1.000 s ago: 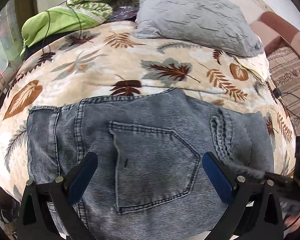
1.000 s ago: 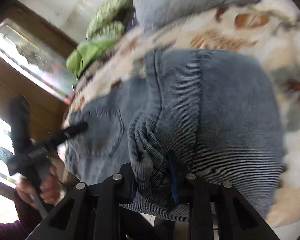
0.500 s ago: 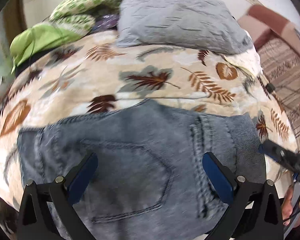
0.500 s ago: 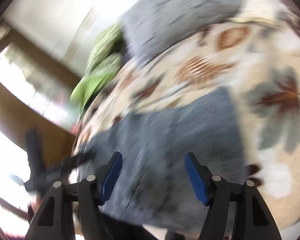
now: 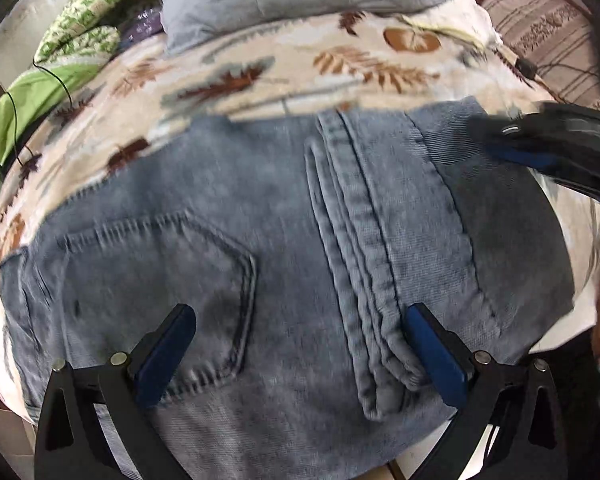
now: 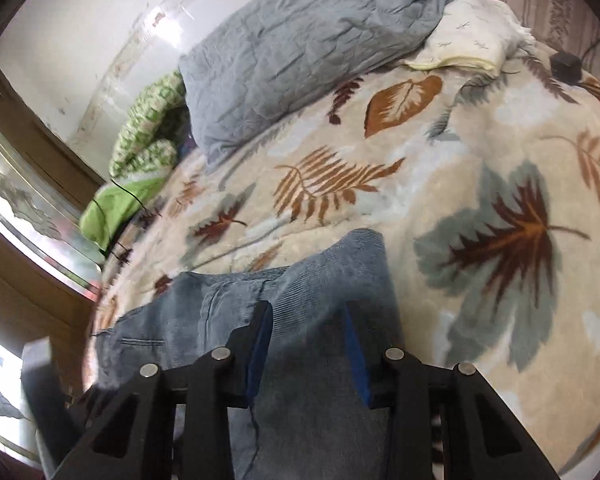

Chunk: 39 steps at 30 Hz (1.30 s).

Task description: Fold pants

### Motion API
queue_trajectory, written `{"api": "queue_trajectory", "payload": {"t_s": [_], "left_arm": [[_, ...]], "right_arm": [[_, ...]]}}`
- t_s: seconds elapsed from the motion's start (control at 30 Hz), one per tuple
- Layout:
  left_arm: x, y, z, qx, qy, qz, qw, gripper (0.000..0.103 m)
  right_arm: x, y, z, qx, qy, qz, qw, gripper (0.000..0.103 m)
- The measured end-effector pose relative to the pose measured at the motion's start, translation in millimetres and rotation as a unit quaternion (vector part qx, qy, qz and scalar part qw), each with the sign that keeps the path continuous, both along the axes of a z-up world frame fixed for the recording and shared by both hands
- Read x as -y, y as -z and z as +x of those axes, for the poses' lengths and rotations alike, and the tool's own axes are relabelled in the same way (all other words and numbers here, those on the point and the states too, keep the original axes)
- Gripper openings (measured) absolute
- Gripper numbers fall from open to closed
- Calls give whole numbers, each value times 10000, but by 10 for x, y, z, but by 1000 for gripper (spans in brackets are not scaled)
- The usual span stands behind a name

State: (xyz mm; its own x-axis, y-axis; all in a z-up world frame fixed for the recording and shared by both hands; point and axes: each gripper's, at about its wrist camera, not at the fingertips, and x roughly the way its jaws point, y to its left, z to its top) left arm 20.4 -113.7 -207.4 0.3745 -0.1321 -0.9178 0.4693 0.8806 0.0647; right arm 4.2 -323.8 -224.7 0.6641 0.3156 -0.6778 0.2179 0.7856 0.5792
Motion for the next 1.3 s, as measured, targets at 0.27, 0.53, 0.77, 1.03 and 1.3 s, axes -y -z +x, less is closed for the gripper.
{"api": "queue_trajectory", "payload": {"t_s": [0.27, 0.53, 0.77, 1.03, 1.3], "left_arm": [[-203, -198, 35, -154, -168, -341, 9992, 103], [-339, -244, 110, 280, -411, -219, 9985, 103], [-310, -73, 30, 232, -249, 159, 9993, 103], [-1420, -689, 39, 1063, -1238, -64, 9866, 103], [-3102, -663, -63, 1018, -2736, -47, 9564, 103]], "right_arm": [[-21, 60, -4, -79, -149, 254, 9995, 40], [-306, -78, -564, 78, -653, -237, 9976, 40], [-675, 36, -782, -379, -853, -1209, 9883, 40], [-883, -347, -528, 209, -1045, -956, 9897, 39], [-1526, -423, -248, 639, -1837, -699, 9784, 40]]}}
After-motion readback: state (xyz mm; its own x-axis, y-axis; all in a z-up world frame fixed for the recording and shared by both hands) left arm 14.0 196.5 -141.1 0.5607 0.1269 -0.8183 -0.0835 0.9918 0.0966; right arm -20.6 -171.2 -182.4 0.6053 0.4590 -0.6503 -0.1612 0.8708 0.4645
